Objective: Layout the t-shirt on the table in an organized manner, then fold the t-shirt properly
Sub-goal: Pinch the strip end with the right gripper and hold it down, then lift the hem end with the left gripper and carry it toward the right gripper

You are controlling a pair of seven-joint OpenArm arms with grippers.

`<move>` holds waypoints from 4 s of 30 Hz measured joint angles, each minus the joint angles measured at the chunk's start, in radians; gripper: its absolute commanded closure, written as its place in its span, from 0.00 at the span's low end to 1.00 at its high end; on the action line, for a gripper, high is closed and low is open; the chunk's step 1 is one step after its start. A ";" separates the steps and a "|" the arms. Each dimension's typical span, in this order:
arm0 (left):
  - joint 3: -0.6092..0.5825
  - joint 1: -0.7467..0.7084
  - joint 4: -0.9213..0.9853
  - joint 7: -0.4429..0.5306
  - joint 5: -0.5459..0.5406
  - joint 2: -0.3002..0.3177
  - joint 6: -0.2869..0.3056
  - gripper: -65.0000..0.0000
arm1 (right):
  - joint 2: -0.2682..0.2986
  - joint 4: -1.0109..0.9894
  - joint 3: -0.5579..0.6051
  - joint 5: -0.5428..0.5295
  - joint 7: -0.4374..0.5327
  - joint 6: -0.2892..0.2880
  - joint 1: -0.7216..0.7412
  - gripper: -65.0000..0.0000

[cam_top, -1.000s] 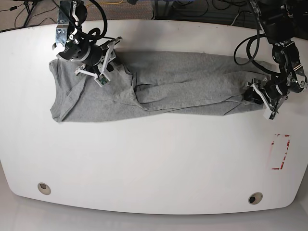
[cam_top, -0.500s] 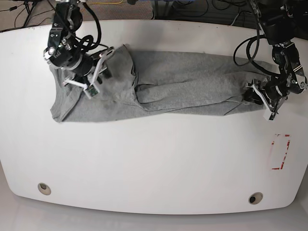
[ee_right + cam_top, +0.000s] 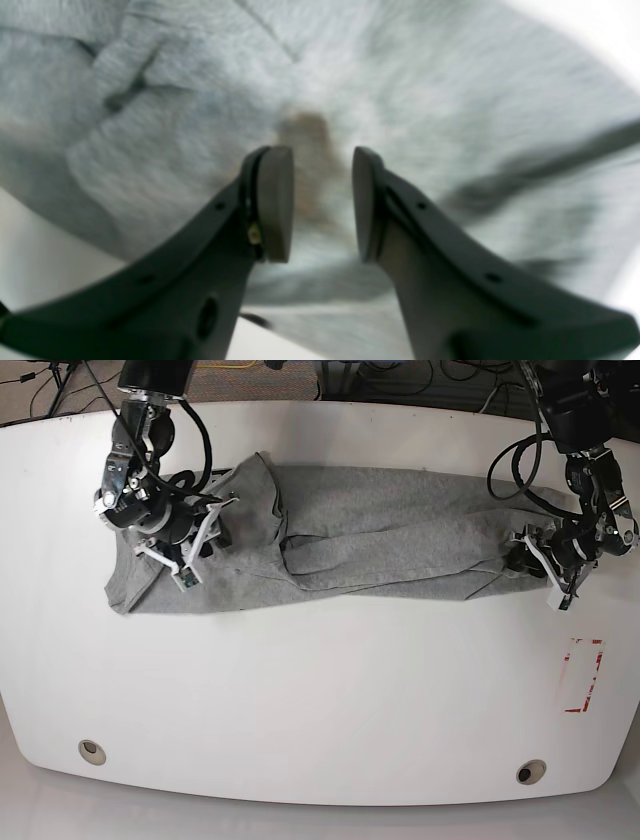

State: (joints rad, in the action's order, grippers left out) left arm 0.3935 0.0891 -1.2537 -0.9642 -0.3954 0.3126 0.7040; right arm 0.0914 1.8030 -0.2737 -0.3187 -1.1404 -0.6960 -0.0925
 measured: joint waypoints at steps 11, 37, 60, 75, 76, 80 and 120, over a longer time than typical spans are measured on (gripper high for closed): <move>0.000 0.000 0.000 0.000 -0.001 0.000 0.000 0.60 | -0.038 0.062 -0.004 -0.024 -0.006 -0.005 -0.042 0.70; 0.052 0.005 -0.007 -0.019 -0.002 -0.013 -0.001 0.90 | 0.136 -0.401 -0.151 -0.027 0.202 -0.001 0.142 0.91; 0.268 -0.007 -0.148 -0.225 -0.139 -0.018 -0.007 0.54 | 0.130 -0.436 -0.151 0.027 0.258 -0.005 0.151 1.00; 0.270 -0.107 -0.120 -0.225 -0.336 0.060 -0.007 0.43 | 0.130 -0.436 -0.151 0.027 0.258 -0.006 0.151 1.00; 0.270 -0.112 -0.103 -0.226 -0.354 0.065 -0.008 0.43 | 0.130 -0.436 -0.151 0.027 0.258 -0.005 0.151 1.00; 0.266 -0.128 -0.019 -0.225 -0.411 0.063 -0.008 0.43 | 0.122 -0.435 -0.154 0.035 0.258 -0.004 0.151 1.00; 0.100 -0.170 -0.157 -0.196 -0.404 0.059 -0.012 0.95 | 0.116 -0.435 -0.154 0.035 0.266 -0.004 0.152 1.00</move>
State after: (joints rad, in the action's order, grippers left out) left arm 0.4931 -0.0807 -1.4109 -1.1606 -0.7994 0.3714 0.6918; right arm 0.2077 1.3685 -0.4282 -0.2840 -0.8749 -0.6998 0.0593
